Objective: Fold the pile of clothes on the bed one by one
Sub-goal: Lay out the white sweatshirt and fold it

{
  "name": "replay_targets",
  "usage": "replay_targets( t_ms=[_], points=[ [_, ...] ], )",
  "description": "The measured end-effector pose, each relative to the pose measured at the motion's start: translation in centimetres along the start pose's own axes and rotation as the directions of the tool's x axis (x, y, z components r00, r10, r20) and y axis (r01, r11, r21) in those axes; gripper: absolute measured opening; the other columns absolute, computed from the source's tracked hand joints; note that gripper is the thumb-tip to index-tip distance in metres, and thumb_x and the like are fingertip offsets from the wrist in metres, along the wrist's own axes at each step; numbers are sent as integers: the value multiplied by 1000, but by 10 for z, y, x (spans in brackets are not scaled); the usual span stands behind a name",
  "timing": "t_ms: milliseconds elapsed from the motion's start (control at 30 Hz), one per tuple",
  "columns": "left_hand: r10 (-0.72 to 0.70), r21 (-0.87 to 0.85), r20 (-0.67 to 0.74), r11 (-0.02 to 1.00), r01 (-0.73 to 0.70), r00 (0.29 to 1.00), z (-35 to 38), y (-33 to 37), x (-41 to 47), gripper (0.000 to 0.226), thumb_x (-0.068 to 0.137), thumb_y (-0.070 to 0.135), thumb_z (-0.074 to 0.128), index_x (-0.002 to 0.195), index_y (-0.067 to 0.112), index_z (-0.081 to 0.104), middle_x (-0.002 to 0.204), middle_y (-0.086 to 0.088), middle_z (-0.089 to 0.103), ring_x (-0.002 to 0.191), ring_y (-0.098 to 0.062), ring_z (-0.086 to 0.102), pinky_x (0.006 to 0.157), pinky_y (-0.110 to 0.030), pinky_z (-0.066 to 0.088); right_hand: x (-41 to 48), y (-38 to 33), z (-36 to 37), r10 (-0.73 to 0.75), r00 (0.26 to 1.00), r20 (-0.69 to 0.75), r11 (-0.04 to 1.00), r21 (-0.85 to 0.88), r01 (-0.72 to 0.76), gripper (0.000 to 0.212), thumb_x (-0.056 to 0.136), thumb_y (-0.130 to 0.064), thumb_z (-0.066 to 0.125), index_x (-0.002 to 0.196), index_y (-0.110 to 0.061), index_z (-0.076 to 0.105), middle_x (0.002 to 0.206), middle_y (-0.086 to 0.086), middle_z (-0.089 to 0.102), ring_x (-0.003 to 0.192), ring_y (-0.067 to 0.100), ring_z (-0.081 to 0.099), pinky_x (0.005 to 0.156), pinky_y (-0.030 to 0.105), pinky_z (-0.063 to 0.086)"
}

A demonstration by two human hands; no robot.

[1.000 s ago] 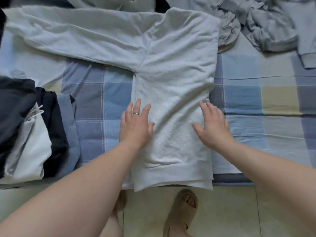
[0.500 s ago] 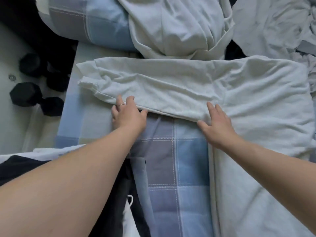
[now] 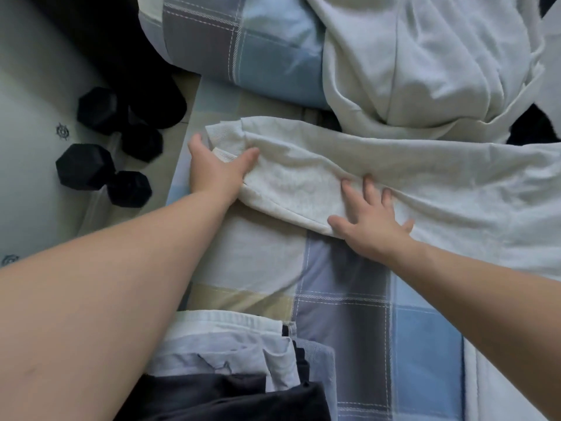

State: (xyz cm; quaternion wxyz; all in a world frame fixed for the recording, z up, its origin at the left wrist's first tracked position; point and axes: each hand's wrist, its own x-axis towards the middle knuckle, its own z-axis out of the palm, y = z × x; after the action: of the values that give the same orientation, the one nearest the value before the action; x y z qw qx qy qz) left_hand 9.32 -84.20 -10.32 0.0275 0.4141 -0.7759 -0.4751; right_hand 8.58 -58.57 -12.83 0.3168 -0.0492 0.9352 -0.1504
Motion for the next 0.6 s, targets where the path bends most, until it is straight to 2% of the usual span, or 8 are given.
replay_targets(
  t_ms=[67, 133, 267, 367, 433, 500, 567, 600],
  points=[
    [-119, -85, 82, 988, 125, 990, -3, 4, 6, 86, 74, 47, 86, 144, 14, 47, 135, 1, 61, 122, -20, 59, 107, -29, 43, 0, 4, -1, -11, 1000, 14, 1000, 2, 11, 75, 91, -61, 49, 151, -57, 6, 165, -21, -18, 155, 22, -14, 110, 77, 5],
    [-186, -173, 205, 960, 222, 961, -5, 9, 4, 61, 74, 38, 87, 124, 13, 65, 115, -2, 72, 106, -23, 69, 102, -40, 52, -2, 10, -6, -40, 998, 49, 999, -6, 41, 76, 90, -63, 50, 152, -57, 7, 165, -20, -18, 155, 21, -14, 111, 75, 6],
    [-170, -254, 296, 935, 249, 940, -6, 29, -22, 46, 73, 31, 84, 113, 13, 71, 101, -4, 77, 95, -27, 74, 89, -42, 59, -13, 29, -23, -93, 981, 172, 984, -136, 117, 74, 93, -69, 45, 153, -55, 6, 166, -21, -14, 155, 18, -10, 116, 70, 14],
    [-131, -291, 301, 931, 221, 945, -5, 54, -51, 37, 77, 27, 81, 111, 15, 70, 98, -4, 77, 91, -26, 74, 76, -36, 59, -30, 44, -42, -124, 978, 165, 985, -101, 142, 70, 96, -68, 41, 156, -51, 9, 168, -17, -7, 156, 19, -5, 121, 61, 15],
    [-120, -307, 318, 926, 221, 941, -1, 72, -74, 34, 80, 25, 80, 111, 17, 68, 101, -4, 76, 93, -24, 73, 80, -38, 59, -44, 51, -56, -183, 979, 92, 982, 55, 178, 67, 99, -61, 40, 159, -41, 16, 169, -10, 1, 156, 16, 0, 125, 47, 11],
    [-110, -318, 364, 919, 234, 925, 9, 93, -102, 31, 82, 23, 78, 111, 16, 68, 100, -4, 75, 90, -24, 73, 77, -38, 59, -62, 58, -73, -181, 983, 35, 929, 335, 159, 62, 102, -55, 42, 158, -35, 24, 168, -10, 14, 153, 5, 9, 124, 31, 9],
    [-102, -308, 429, 917, 251, 898, 22, 113, -127, 28, 84, 21, 77, 110, 15, 68, 93, -3, 74, 81, -22, 71, 66, -31, 56, -78, 60, -89, -129, 990, 59, 821, 567, 73, 58, 103, -56, 39, 157, -36, 29, 164, -16, 24, 144, -5, 19, 120, 27, 15],
    [-98, -297, 462, 919, 258, 882, 32, 125, -145, 28, 85, 21, 76, 110, 15, 68, 90, -3, 73, 78, -21, 70, 62, -28, 54, -90, 67, -100, -94, 991, 94, 755, 655, 10, 58, 103, -58, 37, 156, -37, 30, 162, -19, 28, 143, -4, 23, 119, 32, 21]
  ],
)
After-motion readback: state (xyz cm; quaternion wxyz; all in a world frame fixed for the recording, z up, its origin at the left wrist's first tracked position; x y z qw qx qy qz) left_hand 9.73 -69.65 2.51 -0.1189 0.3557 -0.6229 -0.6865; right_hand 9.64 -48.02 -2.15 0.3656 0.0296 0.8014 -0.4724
